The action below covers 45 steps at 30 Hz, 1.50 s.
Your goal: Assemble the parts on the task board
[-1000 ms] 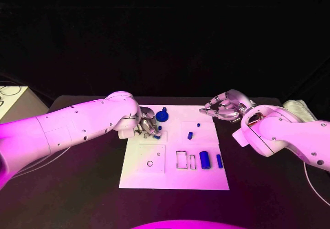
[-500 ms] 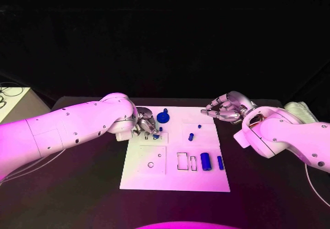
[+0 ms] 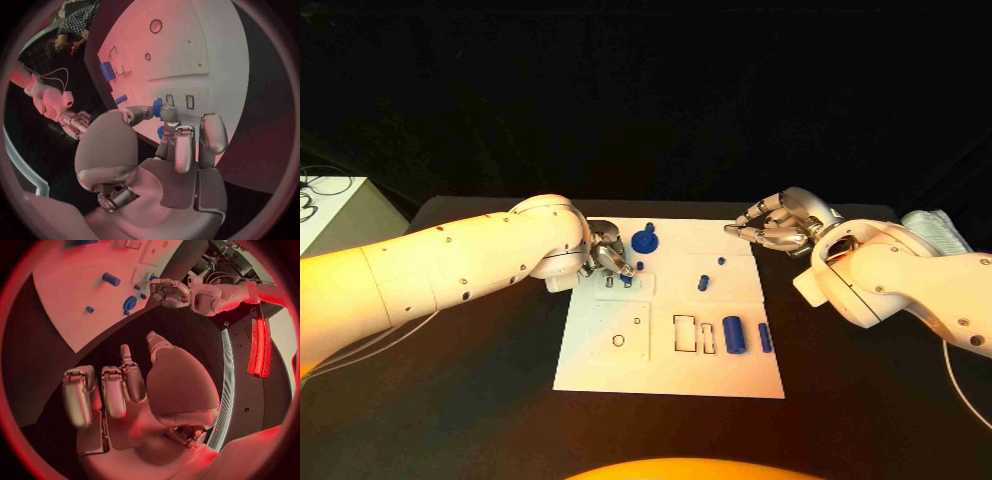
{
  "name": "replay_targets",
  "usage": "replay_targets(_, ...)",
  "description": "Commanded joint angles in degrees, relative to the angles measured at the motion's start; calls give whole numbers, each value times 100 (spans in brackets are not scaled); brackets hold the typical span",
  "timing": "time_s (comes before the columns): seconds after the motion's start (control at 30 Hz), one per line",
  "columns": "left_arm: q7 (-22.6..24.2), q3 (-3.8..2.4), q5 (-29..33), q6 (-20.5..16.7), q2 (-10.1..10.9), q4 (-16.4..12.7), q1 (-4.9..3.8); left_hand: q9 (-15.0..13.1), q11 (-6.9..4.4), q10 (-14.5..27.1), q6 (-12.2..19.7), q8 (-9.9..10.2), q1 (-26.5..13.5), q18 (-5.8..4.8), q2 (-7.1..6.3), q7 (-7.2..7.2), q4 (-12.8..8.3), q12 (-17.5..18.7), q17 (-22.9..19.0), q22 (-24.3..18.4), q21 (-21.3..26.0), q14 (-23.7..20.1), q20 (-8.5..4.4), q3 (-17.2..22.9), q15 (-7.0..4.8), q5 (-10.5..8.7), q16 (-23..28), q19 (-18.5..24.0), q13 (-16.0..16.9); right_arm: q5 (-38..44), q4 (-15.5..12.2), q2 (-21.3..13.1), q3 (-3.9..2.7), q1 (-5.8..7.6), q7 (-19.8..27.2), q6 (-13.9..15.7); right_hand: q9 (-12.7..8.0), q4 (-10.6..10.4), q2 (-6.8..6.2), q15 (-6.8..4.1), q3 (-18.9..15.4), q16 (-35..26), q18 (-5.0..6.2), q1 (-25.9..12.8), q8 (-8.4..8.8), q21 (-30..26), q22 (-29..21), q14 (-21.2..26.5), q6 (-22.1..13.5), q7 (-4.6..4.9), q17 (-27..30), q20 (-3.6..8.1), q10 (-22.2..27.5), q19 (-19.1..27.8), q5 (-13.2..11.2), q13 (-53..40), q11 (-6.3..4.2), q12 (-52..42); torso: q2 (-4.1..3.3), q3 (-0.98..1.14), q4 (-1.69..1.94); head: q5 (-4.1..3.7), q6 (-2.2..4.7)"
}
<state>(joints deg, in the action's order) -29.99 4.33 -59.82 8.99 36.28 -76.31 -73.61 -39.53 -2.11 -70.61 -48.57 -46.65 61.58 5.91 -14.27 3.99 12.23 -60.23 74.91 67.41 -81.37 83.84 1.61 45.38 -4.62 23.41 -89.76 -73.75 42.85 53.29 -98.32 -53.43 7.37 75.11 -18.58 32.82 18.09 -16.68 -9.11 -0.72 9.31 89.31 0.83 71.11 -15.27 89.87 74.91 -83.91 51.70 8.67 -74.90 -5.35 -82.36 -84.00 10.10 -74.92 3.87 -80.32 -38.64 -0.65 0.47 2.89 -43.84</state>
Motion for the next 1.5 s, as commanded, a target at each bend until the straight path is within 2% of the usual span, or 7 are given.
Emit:
replay_targets(0.03,-7,6,-446,-323,-29,-11,39,-1349,-5,-44,-248,35,-52,-99,-3,-209,-1136,-22,1509,23,-34,616,5,1099,-45,62,-24,-55,-17,-4,3,3,0,-3,47,-87,1,1,-1,36,-29,-29,-78,-45,-2,-6,1495,-555,-34,-18,-1310,-21,45,-591,-13,-696,-6,29,-1,-6,-5,7,-26)
replay_targets(0.3,-30,29,-680,-487,-79,19,158,-1348,-17,-43,-271,44,-53,-104,-18,-221,-1166,31,1509,44,-43,616,-8,1102,-57,123,-24,-77,-100,-3,-11,6,1,-4,49,-244,0,1,13,35,-40,-31,-76,-63,-2,-10,1492,-554,-37,-18,-1306,-21,49,-588,-13,-690,-6,35,1,-6,-11,16,-45)
replay_targets(0.57,-38,41,-720,-523,-107,57,220,-1347,-18,-40,-273,46,-50,-104,-19,-222,-1169,39,1509,45,-43,616,-9,1102,-58,125,-24,-78,-113,-89,-2,4,1,-4,103,-344,-1,1,24,35,-53,-35,-74,-82,-1,-18,1487,-552,-41,-17,-1299,-21,58,-585,-13,-679,-5,47,4,-4,-8,27,-50)
replay_targets(0.7,-41,48,-720,-501,-118,62,240,-1346,-20,-46,-277,47,-48,-104,-16,-223,-1171,37,1509,46,-43,616,-10,1103,-59,127,-24,-79,-109,-106,5,6,2,-5,114,-363,-1,2,26,35,-55,-36,-75,-84,-1,-17,1487,-551,-43,-17,-1295,-21,57,-585,-13,-680,-5,45,1,-11,-10,22,-56)
replay_targets(1.27,-56,65,-727,-209,-74,20,276,-1343,-23,-48,-288,50,-41,-109,-14,-226,-1180,52,1509,66,-51,616,-13,1103,-61,131,-24,-94,-134,-118,28,-3,4,-6,127,-358,-1,3,27,35,-55,-24,-80,-84,-1,1,1500,-558,-43,-17,-1319,-21,51,-594,-12,-685,-5,39,4,-6,-9,35,-92)
replay_targets(1.5,-59,71,-728,-152,-60,6,276,-1343,-23,-50,-290,51,-39,-109,-14,-227,-1183,53,1509,67,-51,616,-14,1103,-61,132,-24,-95,-134,-117,35,-3,4,-6,128,-362,-1,3,27,35,-55,-24,-80,-84,-1,1,1500,-558,-43,-17,-1319,-21,51,-594,-12,-685,-5,39,-2,-7,-3,32,-86)
